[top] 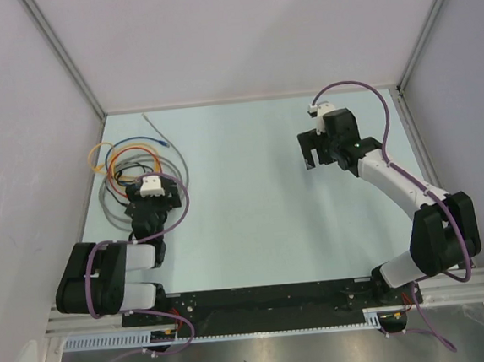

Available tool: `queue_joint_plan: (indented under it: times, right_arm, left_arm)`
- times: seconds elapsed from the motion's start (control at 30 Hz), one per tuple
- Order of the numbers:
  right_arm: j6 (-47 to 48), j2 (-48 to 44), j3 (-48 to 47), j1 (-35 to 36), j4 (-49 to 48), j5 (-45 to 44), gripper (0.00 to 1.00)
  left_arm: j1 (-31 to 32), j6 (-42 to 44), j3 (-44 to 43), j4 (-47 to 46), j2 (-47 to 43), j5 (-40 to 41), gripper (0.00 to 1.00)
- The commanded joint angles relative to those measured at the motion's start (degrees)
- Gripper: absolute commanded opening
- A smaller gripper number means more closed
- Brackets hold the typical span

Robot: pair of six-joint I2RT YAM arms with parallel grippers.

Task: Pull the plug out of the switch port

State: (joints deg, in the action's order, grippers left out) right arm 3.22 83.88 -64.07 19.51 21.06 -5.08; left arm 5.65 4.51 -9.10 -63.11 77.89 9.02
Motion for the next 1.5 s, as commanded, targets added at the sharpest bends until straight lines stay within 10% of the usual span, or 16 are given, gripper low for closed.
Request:
queue_joint_plan:
  times: [0.0,0.4,0.57,0.83,0.87,0.9,0.97,1.0,1.07,1.13,1.17,1.47]
  right_arm:
    - [0.9,0.67,-0.7,0.18,-1.62,6.12,1.0]
    - [5.82,-0.03,-0.79,0.79,-1.11,11.41,1.0]
    - [8.02,-0.82,-0.79,0.71,-1.29,12.81,1.0]
    - [6.89,-1.34,-0.79,0.88,-1.11,14.84,1.0]
    - [6.97,-1.43,-0.88,0.54,-1.02,16.06,0.54]
    - [7.06,-1.52,-1.05,0.18,-0.85,17.2,0.1]
    - [5.31,-2.05,-1.14,-0.08,-0.76,15.46,0.0]
    - [5.3,-2.22,-1.23,-0.26,-0.58,15.28,0.0]
    - [5.21,-2.66,-1.14,-0.35,-0.14,14.23,0.6]
    - [5.56,-2.67,-1.32,-0.26,0.03,12.13,0.96]
    - [5.57,-2.58,-1.32,0.0,0.47,11.42,1.0]
    - [0.47,-1.61,-3.25,2.73,4.77,2.53,1.0]
  left_arm:
    - [0.77,-1.08,0.32,-5.64,-1.25,1.79,1.0]
    - [-0.46,-0.04,-0.91,-3.6,-4.64,-3.82,0.99]
    - [2.17,-1.95,-22.59,35.78,-10.04,3.85,1.0]
    - [2.35,-9.08,-50.35,62.65,-7.49,3.56,1.0]
    - [2.35,-9.08,-52.4,65.54,-6.96,3.29,0.97]
    - [2.35,-8.3,-54.33,69.84,-6.18,0.42,0.79]
    - [1.91,-6.19,-58.65,72.94,-5.38,-5.3,0.01]
    - [1.82,-6.01,-59.97,75.74,-4.94,-10.11,0.0]
    - [1.82,-5.13,-60.68,76.12,-4.76,-14.62,0.14]
    - [1.82,-6.79,-61.03,77.26,-4.41,-14.91,0.71]
    - [1.82,-7.32,-61.03,77.52,-4.06,-14.38,0.99]
    - [-5.47,-5.04,-67.01,95.07,4.46,-15.96,1.0]
